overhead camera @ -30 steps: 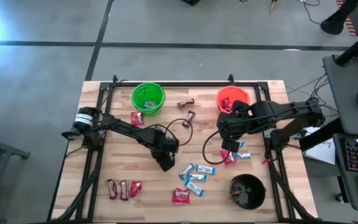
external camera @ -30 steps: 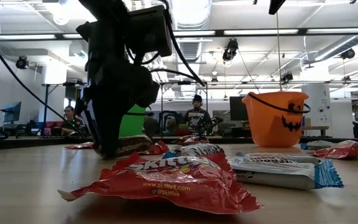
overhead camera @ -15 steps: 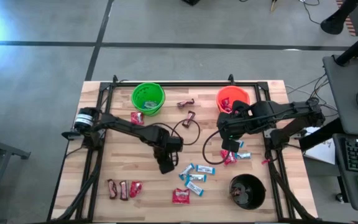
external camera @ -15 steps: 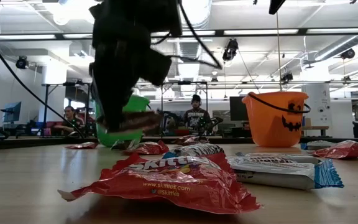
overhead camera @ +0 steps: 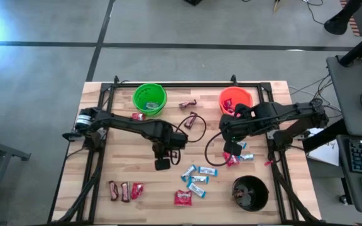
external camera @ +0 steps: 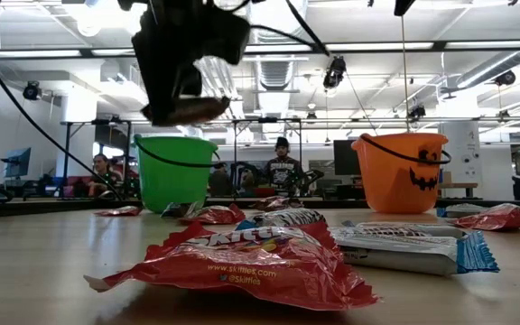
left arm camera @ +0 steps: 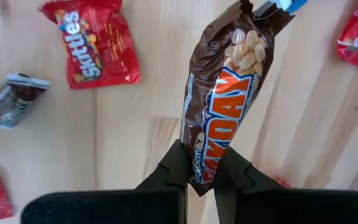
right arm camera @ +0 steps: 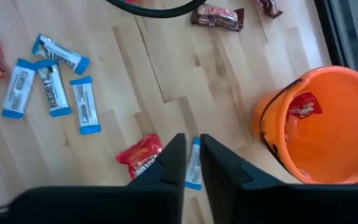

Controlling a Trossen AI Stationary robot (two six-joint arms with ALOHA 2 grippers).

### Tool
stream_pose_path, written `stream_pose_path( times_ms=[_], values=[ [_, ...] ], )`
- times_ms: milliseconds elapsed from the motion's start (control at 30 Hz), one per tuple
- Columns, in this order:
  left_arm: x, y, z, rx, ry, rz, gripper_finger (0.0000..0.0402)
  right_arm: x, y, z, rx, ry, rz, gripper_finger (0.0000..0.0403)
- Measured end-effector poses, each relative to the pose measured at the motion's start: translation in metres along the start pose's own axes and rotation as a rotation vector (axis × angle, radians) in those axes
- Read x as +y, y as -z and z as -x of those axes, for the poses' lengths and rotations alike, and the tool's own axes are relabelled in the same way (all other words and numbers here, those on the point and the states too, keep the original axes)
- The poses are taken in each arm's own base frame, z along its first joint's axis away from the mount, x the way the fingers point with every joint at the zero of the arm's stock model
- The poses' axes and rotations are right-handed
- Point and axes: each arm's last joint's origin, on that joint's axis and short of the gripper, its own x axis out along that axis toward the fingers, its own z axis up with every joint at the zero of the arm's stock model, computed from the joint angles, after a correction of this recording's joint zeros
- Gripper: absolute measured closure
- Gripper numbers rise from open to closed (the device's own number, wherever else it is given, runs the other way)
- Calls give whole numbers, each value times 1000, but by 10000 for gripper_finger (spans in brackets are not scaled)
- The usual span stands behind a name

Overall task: Sort candy
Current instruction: Put the brown candy into the black bucket

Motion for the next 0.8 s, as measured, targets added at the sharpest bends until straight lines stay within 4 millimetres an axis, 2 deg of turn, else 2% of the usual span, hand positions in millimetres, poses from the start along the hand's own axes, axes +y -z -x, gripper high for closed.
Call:
stream_pose_path(
  times_ms=[100,367,567,800],
  values=[
    [-1,0,10,4,-5,-34,391,1,-1,0,-14,-9,-28,390],
    [-2,2,42,-12,-65,-157,391,8,-10,1,-75,-132,-63,394],
    [3,6,81,-44,-166,-187,391,12,-17,2,-140,-196,-71,394],
    [7,13,133,-253,-226,-187,391,13,-19,2,-155,-199,-82,394]
  ],
)
